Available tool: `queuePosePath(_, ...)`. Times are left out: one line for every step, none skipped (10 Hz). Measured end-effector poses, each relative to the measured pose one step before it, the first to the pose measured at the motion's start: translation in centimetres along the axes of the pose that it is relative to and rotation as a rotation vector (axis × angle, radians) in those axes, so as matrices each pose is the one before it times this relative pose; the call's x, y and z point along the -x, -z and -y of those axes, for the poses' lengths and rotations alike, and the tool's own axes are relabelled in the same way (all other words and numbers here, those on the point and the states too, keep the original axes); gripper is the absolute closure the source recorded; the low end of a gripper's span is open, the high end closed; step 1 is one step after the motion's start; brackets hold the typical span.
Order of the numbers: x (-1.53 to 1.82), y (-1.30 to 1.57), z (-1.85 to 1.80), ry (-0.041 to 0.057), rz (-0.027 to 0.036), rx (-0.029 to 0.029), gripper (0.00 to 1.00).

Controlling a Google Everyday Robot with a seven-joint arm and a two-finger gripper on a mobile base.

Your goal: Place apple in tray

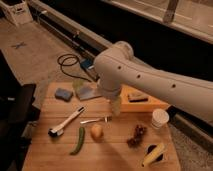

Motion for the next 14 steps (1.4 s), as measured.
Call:
queuePosePath(0.818, -1.707, 0.917, 0.02798, 0.02832, 0.02056, 0.2)
queuePosePath(0.872, -1.329, 0.856, 0.02425, 0.02939, 0.01918, 0.2)
queuePosePath(0.5, -0.904, 0.304, 0.01244, 0.02235, 0.01421, 0.2)
queuePosePath(0.559, -1.138, -0.021, 0.00941, 0.02744, 0.01802, 0.2)
queuePosePath(0.471, -0.979, -0.103, 0.00441, 0.02238, 0.01186, 0.2)
queuePosePath(0.027, -0.347, -0.246, -0.00793, 0.00623, 0.00255, 0.2)
queuePosePath(-0.053, 0.013, 0.0, -0.00368, 0.00039, -0.0033, 0.2)
queuePosePath(0.007, 0.004, 0.033, 0.0001, 0.00005, -0.00115, 0.2)
queuePosePath(0.069, -0.009, 0.091, 0.00176, 0.00029, -0.00084, 0.2)
queuePosePath(0.023, -0.019, 0.015, 0.00068, 0.0001, 0.00035, 0.2)
queuePosePath(-0.034, 0.036, 0.032, 0.00243, 0.0005, -0.00115, 0.2)
queuePosePath(0.059, -0.077, 0.144, 0.01214, 0.00221, 0.0045, 0.2)
queuePosePath(0.326, -0.498, 0.311, 0.01284, 0.00641, 0.01582, 0.2)
queuePosePath(0.443, -1.015, 0.421, 0.01495, 0.01174, 0.02009, 0.2)
